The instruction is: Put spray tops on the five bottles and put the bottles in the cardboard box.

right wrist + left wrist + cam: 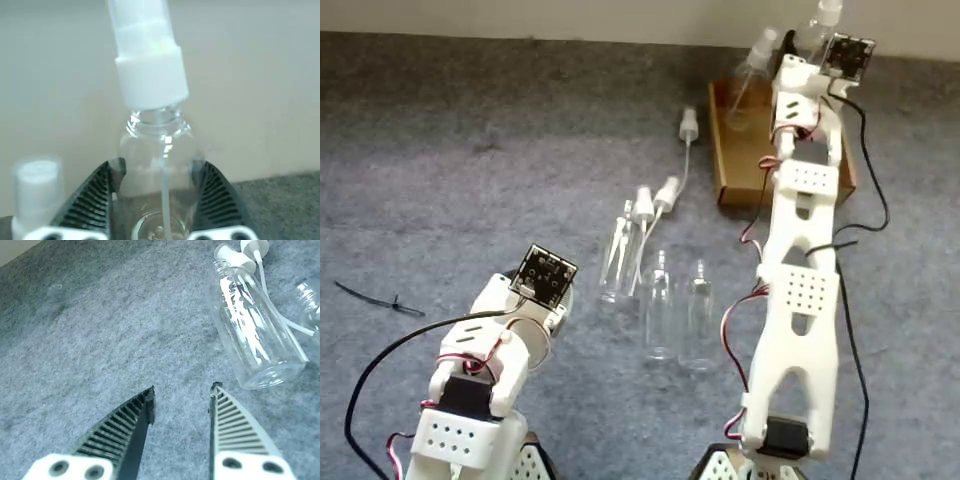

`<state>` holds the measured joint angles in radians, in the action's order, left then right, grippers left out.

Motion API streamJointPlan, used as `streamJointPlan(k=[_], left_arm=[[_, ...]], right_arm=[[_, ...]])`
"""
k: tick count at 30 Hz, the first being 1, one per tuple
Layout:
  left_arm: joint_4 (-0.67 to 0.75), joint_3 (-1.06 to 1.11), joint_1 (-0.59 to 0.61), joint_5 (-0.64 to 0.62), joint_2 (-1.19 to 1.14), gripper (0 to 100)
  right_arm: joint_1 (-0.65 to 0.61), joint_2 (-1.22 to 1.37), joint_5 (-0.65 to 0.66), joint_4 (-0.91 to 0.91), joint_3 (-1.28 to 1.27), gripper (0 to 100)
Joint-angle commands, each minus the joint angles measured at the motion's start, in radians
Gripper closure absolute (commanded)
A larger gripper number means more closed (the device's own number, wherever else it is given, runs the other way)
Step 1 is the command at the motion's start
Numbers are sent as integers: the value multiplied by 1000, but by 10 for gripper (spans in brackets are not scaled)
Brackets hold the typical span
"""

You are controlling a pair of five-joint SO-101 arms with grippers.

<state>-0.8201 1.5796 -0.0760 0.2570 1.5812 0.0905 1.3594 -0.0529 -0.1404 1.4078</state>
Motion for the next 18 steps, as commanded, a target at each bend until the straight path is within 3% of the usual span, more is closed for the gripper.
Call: streamJointPlan(k=[1,18], left_arm=[[17,-5,12,5,1,822],[17,-5,12,5,-1,822]], right_arm=[[-5,25,25,1,148,994],[10,122,23,79,143,994]])
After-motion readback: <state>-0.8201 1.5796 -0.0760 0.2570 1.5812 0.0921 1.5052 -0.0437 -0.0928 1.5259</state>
